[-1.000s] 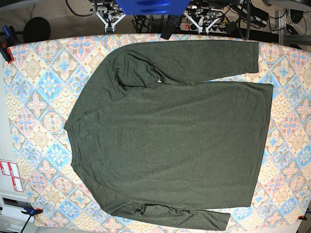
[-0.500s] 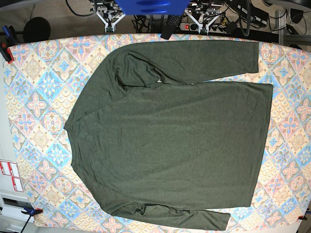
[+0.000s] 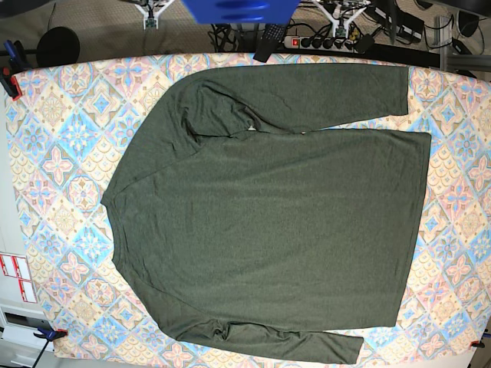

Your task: Fold the T-shirt properly

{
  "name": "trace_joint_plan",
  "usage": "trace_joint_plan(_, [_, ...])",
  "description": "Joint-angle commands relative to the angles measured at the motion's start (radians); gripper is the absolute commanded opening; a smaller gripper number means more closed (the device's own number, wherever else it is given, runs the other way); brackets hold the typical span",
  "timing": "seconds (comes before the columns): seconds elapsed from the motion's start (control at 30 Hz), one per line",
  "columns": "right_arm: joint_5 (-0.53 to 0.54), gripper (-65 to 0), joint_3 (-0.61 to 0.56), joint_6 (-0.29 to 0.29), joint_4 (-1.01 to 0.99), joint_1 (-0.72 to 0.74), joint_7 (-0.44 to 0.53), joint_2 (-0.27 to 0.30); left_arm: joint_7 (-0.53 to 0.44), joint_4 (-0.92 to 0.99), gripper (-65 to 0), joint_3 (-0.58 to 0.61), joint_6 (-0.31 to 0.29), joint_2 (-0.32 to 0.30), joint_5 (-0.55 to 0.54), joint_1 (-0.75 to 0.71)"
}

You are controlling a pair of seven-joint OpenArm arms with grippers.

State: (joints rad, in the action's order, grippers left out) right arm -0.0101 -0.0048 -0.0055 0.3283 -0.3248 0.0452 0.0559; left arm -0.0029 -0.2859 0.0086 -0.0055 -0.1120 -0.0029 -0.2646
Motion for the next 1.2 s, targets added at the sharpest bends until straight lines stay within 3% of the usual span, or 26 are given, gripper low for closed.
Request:
trace_joint_plan(0.0, [0.005, -65.0, 0.002, -0.001, 0.013, -0.03, 0.0, 0.002, -0.009, -0.036, -65.0, -0.003, 0.003, -0.007, -0.003, -0.037])
trace_joint_plan(0.67, [0.009, -65.0, 0.007, -0.001, 0.394, -0.337, 0.003, 0.015, -0.006, -0.657, -65.0, -0.006, 0.005, -0.096, -0.006, -0.473])
trace_joint_plan(0.83, [0.011, -65.0, 0.009, -0.001, 0.541, -0.414, 0.003, 0.051, -0.001, -0.806, -65.0, -0.009, 0.005, -0.097, -0.006, -0.563])
trace_joint_plan(1.17, [0.009, -65.0, 0.161, -0.001, 0.923, -0.61, 0.003, 0.057, -0.001, -1.154, -65.0, -0.011, 0.006, -0.099, -0.006, -0.755])
